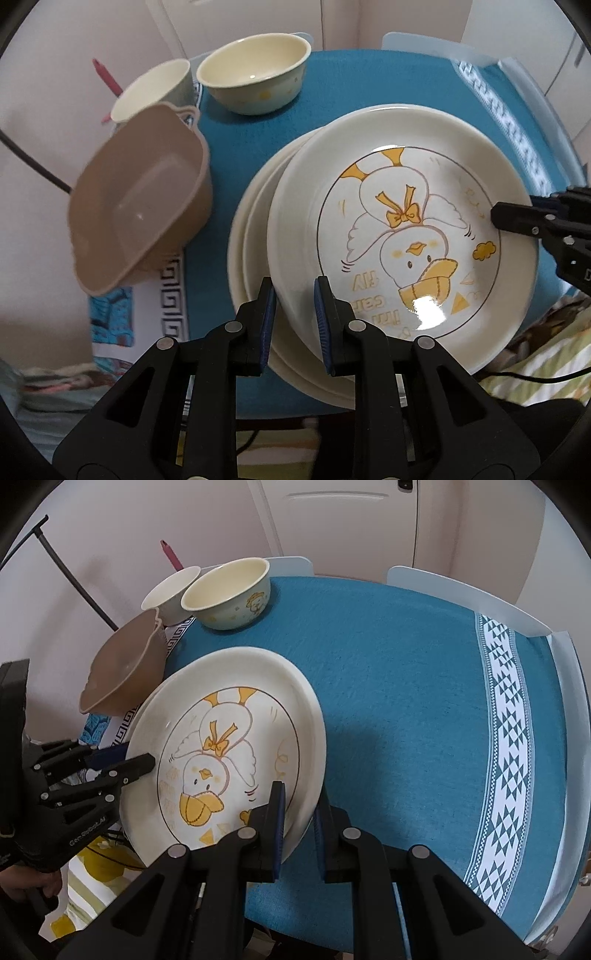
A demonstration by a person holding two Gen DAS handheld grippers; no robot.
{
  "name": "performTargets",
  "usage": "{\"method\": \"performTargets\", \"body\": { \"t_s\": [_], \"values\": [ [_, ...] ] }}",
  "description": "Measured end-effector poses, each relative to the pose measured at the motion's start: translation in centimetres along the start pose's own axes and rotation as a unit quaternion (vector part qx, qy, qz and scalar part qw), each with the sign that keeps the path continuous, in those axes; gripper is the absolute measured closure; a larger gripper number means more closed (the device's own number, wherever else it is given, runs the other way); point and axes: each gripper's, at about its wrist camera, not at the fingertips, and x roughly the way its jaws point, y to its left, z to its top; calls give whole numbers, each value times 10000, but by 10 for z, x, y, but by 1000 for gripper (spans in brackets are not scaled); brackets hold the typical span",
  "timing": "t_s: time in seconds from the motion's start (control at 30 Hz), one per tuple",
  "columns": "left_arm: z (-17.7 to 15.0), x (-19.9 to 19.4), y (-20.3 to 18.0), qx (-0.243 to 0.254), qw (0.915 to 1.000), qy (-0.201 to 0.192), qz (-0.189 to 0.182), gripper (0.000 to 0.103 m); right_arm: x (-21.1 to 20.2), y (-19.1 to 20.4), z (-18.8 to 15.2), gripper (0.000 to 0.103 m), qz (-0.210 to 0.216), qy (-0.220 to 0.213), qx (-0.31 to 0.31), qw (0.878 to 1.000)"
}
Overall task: Organize plates and bowls
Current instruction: 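Lower the duck-print plate onto the plate stack and open both grippers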
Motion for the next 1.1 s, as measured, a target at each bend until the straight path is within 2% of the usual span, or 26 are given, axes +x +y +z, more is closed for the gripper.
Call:
{"method": "performTargets", "body": {
  "t_s": [0.37, 0.53, 1.1],
  "values": [
    [4, -1, -11, 219, 9990, 3, 381, 84, 3, 5, 0, 89, -102, 23, -220, 9997],
    [4, -7, -24, 586, 9946, -133, 845, 84, 4, 9, 1, 89, -146, 89, -295, 9994],
    [4, -6, -18, 510, 9955, -74, 795, 84, 14, 21, 14, 89, -533, 369, -514, 9966]
  ]
}}
